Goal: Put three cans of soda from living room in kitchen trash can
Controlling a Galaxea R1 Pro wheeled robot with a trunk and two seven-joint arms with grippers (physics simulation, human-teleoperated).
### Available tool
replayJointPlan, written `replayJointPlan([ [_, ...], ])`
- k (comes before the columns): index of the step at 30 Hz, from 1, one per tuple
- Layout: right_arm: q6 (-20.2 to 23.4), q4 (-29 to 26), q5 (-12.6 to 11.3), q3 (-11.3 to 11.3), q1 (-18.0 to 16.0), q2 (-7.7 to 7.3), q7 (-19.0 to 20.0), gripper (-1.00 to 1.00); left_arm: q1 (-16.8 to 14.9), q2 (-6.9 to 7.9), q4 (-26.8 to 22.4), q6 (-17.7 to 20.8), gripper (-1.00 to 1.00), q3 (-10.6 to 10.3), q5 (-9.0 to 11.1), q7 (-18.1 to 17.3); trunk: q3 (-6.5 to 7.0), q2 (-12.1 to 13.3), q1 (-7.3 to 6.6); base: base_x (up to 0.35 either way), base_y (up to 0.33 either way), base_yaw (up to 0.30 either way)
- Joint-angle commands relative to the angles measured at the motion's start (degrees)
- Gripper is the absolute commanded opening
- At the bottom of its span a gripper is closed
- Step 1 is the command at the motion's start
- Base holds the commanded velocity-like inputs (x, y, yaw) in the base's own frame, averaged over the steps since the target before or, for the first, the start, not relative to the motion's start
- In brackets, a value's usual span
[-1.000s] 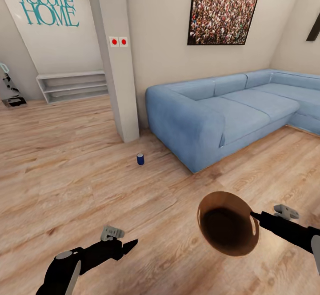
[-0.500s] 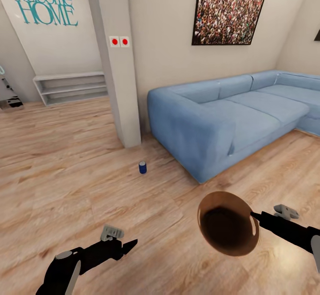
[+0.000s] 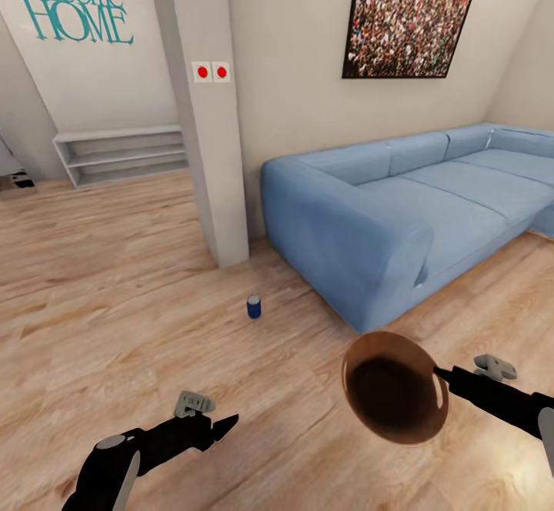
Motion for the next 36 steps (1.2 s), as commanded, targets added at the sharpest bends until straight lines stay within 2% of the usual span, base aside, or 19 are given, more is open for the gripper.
replayJointPlan([
  [1,0.36,-0.04,-1.78,0.01,-0.04,-0.01,0.08,-1.00,0.00,0.00,0.00,-0.01,1.00,0.00,0.00,0.00,0.01,0.00,0.00,0.320,0.213,0.000],
  [36,0.36,-0.04,-1.78,0.01,-0.03,-0.02,0.08,-1.00,0.00,-0.09,0.52,-0.10,1.00,0.00,-0.09,0.96,0.01,0.00,0.00,0.320,0.201,0.000],
])
